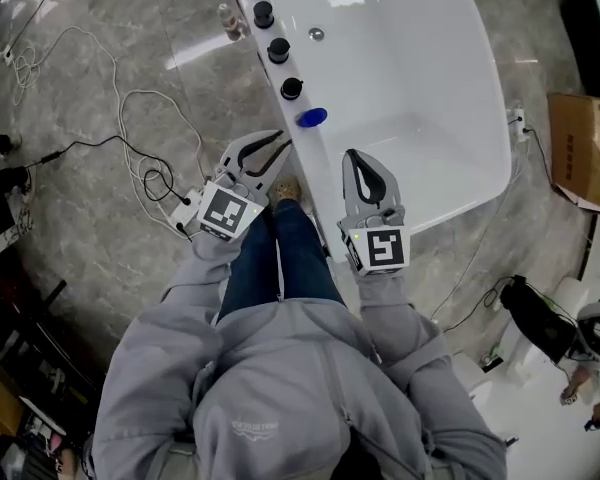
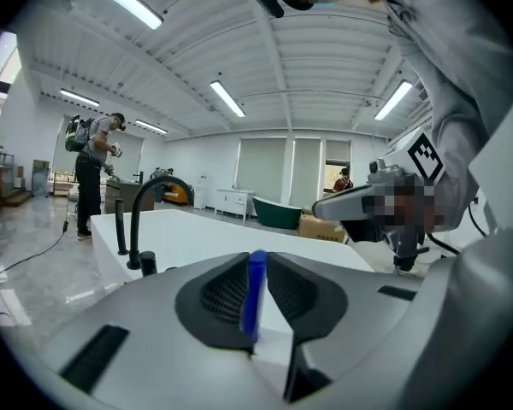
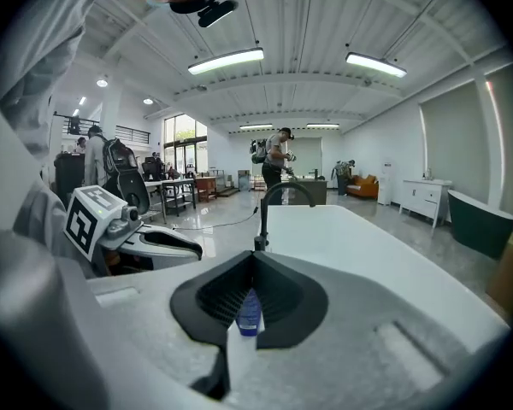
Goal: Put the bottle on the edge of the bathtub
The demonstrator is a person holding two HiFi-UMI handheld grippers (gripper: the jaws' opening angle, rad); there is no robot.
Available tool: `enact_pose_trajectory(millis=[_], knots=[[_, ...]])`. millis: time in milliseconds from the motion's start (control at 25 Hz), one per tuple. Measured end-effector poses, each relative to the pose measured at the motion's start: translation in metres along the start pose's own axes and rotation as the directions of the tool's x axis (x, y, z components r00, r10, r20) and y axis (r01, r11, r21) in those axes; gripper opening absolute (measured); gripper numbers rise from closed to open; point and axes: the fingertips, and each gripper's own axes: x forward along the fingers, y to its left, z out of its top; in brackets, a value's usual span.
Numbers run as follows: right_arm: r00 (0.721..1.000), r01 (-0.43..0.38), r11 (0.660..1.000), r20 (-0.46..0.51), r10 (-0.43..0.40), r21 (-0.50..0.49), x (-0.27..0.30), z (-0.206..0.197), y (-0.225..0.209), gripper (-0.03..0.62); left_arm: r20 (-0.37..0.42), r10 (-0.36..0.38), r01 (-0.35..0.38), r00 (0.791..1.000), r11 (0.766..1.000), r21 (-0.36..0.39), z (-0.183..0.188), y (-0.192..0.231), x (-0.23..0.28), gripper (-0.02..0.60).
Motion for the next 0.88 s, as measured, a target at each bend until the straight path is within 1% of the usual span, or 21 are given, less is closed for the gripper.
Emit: enact_pose_trajectory(millis=[80, 240, 440, 640, 720, 880], knots=[[1.0, -0.007, 1.0, 0.024, 0.007, -0.008, -0.009, 0.022, 0.006, 0.003, 0.013, 0.022, -0.022, 1.0, 1.0, -0.005, 0.026, -0.007, -0.011, 0.039], [0.997, 0.009, 1.0, 0.078, -0.01, 0.01, -0.029, 0.071, 0.01, 0.003, 0.059, 0.082, -0.081, 0.995, 0.997, -0.015, 0.084, -0.018, -0.034, 0.009], [0.989, 0.024, 1.0, 0.147, -0.023, -0.004, -0.054, 0.129, 0.009, 0.003, 0.146, 0.155, -0.153, 0.977, 0.988, -0.029, 0.161, -0.025, -0.066, 0.006], [0.974, 0.067, 0.997, 0.216, -0.072, 0.027, -0.088, 0.176, 0.005, 0.003, 0.164, 0.211, -0.205, 0.964, 0.977, -0.054, 0.215, -0.041, -0.091, 0.006], [0.968, 0.078, 0.996, 0.236, -0.084, 0.032, -0.1, 0.19, 0.007, 0.003, 0.183, 0.225, -0.22, 0.957, 0.974, -0.046, 0.236, -0.047, -0.099, 0.006], [0.958, 0.096, 0.995, 0.27, -0.095, 0.009, -0.124, 0.211, 0.01, 0.003, 0.233, 0.256, -0.261, 0.938, 0.965, -0.01, 0.269, -0.059, -0.111, 0.006]])
